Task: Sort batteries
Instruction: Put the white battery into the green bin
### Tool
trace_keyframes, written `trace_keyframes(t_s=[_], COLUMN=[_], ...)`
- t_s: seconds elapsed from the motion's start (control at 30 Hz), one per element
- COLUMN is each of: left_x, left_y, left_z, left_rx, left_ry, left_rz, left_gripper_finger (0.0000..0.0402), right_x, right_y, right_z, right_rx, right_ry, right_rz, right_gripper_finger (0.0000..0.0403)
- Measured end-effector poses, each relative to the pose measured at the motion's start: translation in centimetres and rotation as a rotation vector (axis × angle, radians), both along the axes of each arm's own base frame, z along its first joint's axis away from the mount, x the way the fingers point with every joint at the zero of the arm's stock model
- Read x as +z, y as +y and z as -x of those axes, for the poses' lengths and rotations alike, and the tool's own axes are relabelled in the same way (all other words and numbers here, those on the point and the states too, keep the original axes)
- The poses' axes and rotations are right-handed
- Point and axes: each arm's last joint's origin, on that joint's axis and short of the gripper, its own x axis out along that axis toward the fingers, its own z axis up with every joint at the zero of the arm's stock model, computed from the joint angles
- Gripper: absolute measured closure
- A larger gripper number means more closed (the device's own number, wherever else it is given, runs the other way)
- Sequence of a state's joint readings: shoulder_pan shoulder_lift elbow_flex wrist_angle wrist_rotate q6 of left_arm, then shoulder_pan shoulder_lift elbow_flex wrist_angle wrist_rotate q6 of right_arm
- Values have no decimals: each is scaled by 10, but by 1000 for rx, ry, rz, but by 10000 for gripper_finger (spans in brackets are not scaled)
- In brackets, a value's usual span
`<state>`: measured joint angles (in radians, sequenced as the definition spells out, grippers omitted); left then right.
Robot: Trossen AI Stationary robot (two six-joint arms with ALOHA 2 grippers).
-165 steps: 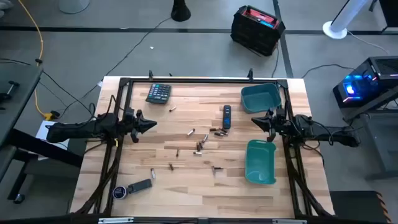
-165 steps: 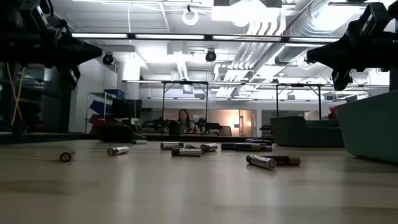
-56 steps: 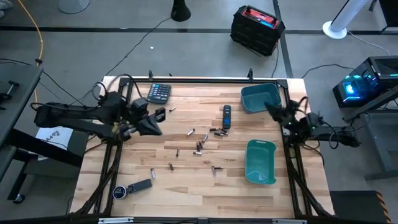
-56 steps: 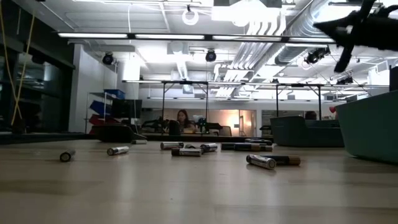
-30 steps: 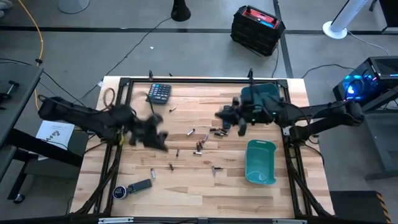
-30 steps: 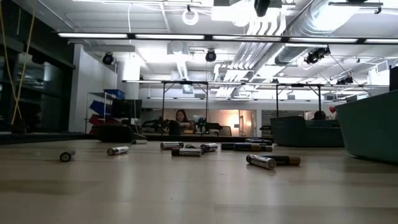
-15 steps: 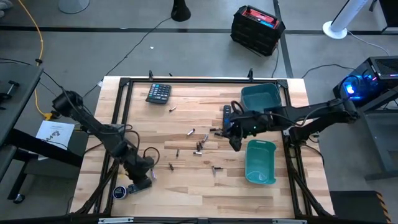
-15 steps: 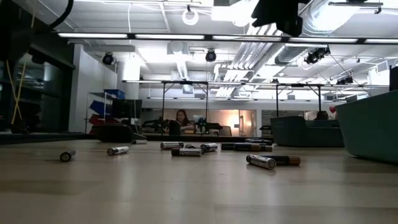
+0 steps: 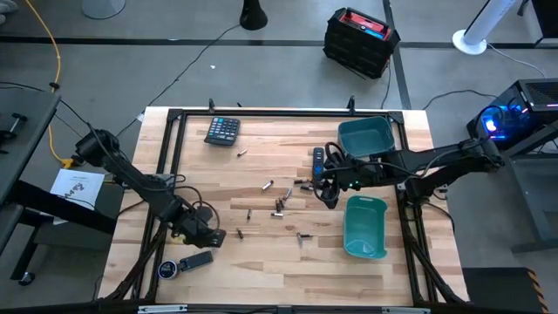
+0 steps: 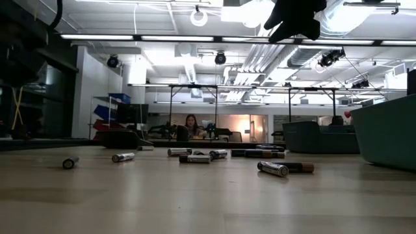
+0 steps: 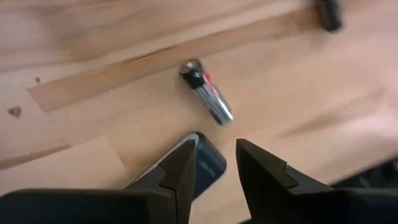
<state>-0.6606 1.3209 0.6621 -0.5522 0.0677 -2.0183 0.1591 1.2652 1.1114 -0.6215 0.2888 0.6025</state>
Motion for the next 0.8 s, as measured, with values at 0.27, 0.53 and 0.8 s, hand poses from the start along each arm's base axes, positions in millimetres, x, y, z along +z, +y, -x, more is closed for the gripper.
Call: trace_keyframes(t_s=[0.27, 0.53, 0.8], left_x=[-23, -32, -33], left_y=[-4, 1, 5], left_z=[-10, -24, -22], left_rx=[86, 150, 105], left_ry=[83, 40, 67], left_rz=[-29, -36, -93], left_gripper_finger=[291, 291, 291], right_x=[0, 0, 0], right_y=[-11, -19, -20], right_z=[-1, -1, -2], right_rx=[-12, -33, -29], right_ry=[12, 15, 17], right_rz=[32, 35, 39], right_gripper_finger=[237, 237, 237])
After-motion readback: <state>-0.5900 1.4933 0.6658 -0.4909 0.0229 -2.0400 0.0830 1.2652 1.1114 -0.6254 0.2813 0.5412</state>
